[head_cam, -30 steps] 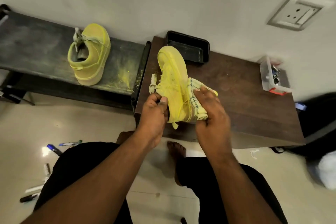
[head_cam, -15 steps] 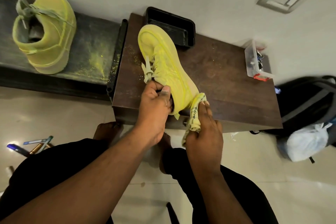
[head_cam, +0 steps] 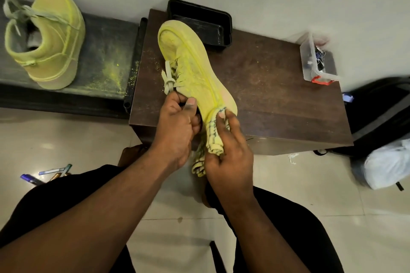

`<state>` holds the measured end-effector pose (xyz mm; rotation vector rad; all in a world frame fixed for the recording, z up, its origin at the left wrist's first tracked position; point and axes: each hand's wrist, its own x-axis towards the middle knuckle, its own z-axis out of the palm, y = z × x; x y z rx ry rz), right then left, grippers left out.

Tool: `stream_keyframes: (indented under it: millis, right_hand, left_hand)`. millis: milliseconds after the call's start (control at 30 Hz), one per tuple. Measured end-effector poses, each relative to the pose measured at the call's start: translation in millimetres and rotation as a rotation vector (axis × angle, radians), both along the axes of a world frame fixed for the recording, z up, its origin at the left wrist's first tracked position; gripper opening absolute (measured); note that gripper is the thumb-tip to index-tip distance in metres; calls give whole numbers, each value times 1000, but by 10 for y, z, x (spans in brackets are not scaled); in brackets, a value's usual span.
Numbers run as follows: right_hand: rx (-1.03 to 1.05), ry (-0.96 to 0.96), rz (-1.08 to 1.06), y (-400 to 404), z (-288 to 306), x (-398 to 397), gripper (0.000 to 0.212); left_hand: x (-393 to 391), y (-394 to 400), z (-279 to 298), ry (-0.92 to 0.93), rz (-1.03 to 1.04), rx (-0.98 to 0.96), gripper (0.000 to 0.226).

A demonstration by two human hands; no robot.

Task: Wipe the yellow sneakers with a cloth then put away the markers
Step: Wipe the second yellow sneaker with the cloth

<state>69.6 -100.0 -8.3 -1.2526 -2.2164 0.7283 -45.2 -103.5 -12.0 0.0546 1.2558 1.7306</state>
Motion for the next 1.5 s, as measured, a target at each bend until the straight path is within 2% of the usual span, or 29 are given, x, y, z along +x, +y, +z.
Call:
stream_keyframes:
  millis: [100,233,367,500,733,1033,1233,1300,1367,1433,1500]
  right_hand:
    - [-23,97,-12,122,1,105,58]
    - [-109,228,-223,367,65,220,46]
    - [14,196,-264,452,145,402,38]
    - [20,200,-407,568,147,537,31]
    - [58,122,-139,520,38,174,24]
    - [-2,90,-175,426,11,-26,29]
    - [-115,190,171,275,-91,139,26]
    - [-241,296,109,277,-10,191,18]
    - [-311,427,-75,360,119,235,20]
    - [-176,411,-173,475,208,247,26]
    - [-43,318,-164,530,238,186,16]
  left_hand:
    - [4,-13,41,-15,-16,9,13]
    - [17,27,111,-34,-5,12,20]
    - [26,77,165,-55,-8,-3,19]
    - [62,66,161,-38,1,-1,17]
    - [88,89,57,58,24,-32,17]
    - [39,53,-34,38,-23,90,15]
    - [-120,42,-50,52,-48,3,21]
    - [-171,3,-69,15,-83,24,18]
    - [-184,-24,-83,-26,-92,42,18]
    - [-172,-29,-90,-45,-84,63,18]
    - [-147,-10,-86,-50,-74,80,19]
